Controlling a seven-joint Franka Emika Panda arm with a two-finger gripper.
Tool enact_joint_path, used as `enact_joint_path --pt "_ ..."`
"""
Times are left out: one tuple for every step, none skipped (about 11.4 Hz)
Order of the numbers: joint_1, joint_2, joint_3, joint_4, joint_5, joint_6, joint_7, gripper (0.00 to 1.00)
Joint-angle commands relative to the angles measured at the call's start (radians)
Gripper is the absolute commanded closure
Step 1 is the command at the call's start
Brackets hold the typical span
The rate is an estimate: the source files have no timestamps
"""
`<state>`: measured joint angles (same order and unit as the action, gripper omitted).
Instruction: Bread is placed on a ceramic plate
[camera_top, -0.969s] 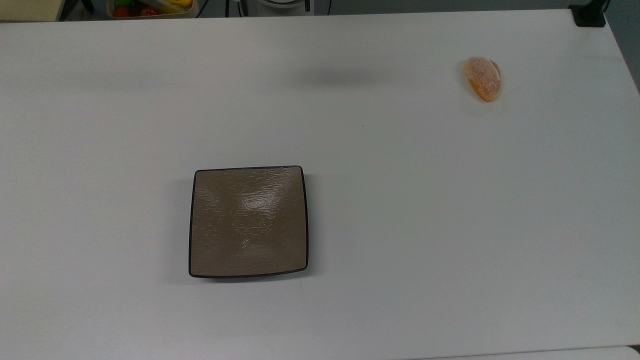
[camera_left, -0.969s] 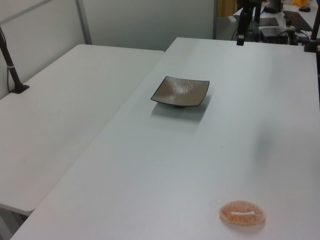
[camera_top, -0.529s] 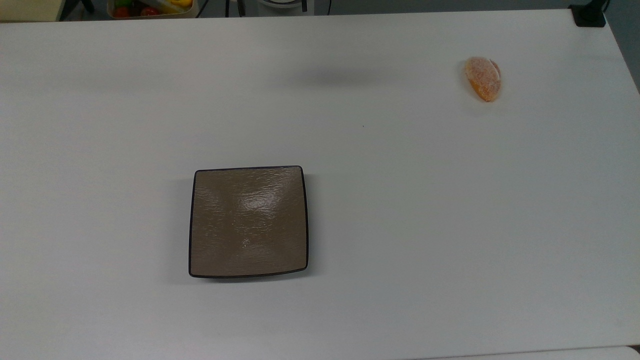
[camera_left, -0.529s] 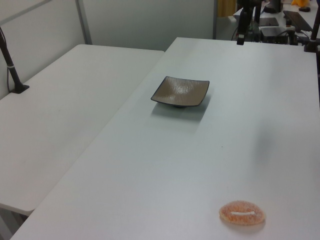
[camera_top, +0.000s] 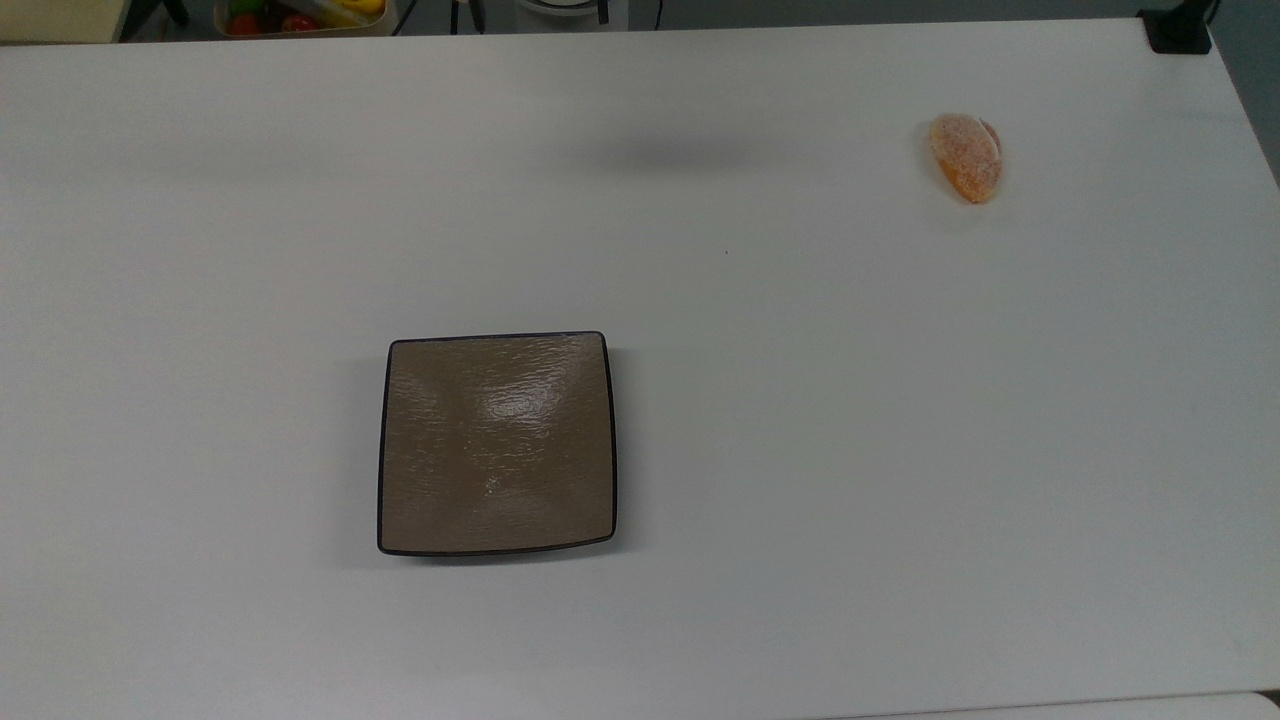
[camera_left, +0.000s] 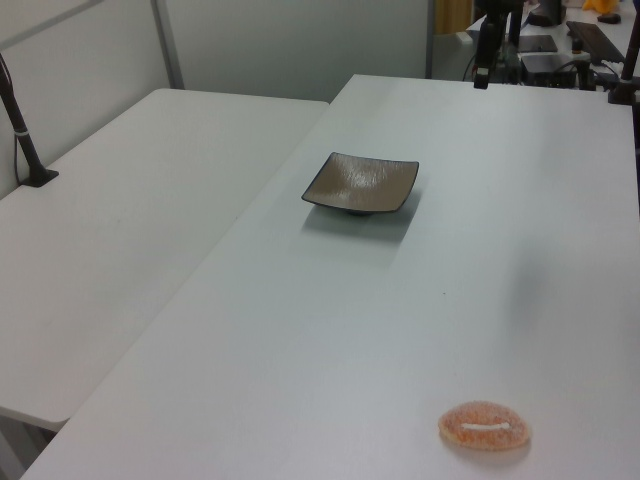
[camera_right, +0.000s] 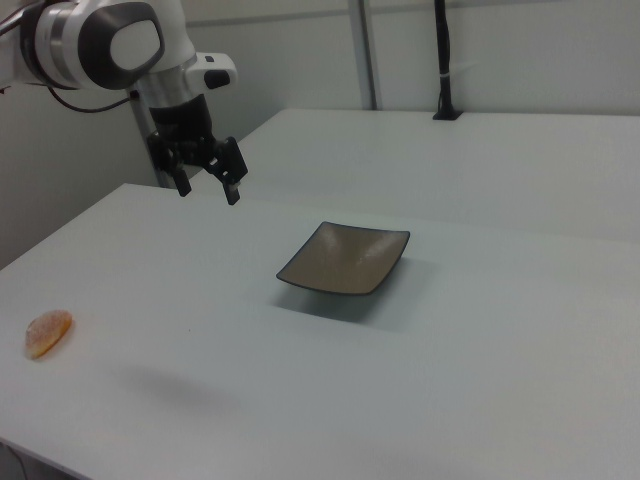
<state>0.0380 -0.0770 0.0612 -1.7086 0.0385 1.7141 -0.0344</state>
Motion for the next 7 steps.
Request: enact_joint_path --pt "-0.003 -0.018 0.006 -0.023 0.014 -0.005 -0.021 0.0" --pt "-0.001 -0.014 0.006 -0.022 0.015 -0.005 -0.021 0.0" --pt "0.005 -0.009 0.006 -0.022 0.015 -0.007 -0.024 0.0" --pt "0.031 0.006 0.006 -0.019 0.014 -0.008 -0.022 0.0" --pt "0.052 0.014 0.006 -0.019 0.014 -0.011 -0.019 0.0" --pt "0.087 0.025 0.006 -0.017 0.012 -0.013 -0.013 0.0" --pt "0.117 0.028 0.008 -0.014 0.014 -0.013 -0.009 0.0"
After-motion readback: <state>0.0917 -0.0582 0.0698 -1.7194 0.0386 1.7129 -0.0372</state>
